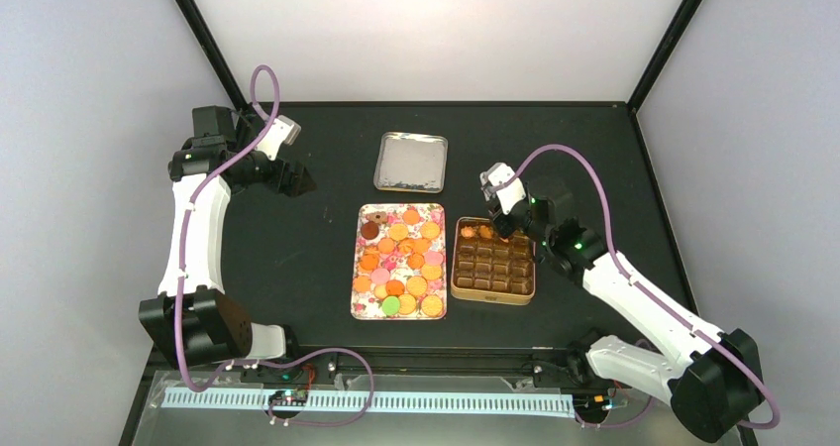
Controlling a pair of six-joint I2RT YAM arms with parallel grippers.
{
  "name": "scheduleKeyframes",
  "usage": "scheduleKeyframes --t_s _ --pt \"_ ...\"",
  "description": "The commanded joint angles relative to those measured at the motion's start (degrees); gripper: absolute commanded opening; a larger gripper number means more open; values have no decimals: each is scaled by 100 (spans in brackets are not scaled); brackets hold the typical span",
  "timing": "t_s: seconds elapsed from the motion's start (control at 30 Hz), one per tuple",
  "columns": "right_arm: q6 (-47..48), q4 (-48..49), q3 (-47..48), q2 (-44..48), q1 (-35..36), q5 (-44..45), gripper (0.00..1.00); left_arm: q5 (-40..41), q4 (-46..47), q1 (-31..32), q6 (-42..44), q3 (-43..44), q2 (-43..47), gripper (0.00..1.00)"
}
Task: Pack the cookies
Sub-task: Place the fake cookies in the empty pocket of the box, then adjust the fake cookies in the empty pocket of the box.
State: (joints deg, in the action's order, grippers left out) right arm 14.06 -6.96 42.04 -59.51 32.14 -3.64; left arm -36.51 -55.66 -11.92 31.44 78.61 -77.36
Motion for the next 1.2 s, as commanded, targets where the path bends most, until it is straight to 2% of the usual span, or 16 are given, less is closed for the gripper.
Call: scheduleKeyframes --t_s 0.0,0.33,0.4,0.7,1.17 --pt "102 -10 188 128 -56 -273 17 -185 -153 -28 125 299 20 96" --pt "76 30 120 414 -111 -207 32 -235 -205 -21 152 345 33 96" --pt "29 48 103 491 -120 -170 33 -241 -217 -25 152 345 26 96" --pt "-311 293 -48 604 -129 -97 16 -266 -215 -23 139 331 -6 96" --pt "-820 253 -258 528 -138 415 7 -294 -217 -25 131 365 -61 95"
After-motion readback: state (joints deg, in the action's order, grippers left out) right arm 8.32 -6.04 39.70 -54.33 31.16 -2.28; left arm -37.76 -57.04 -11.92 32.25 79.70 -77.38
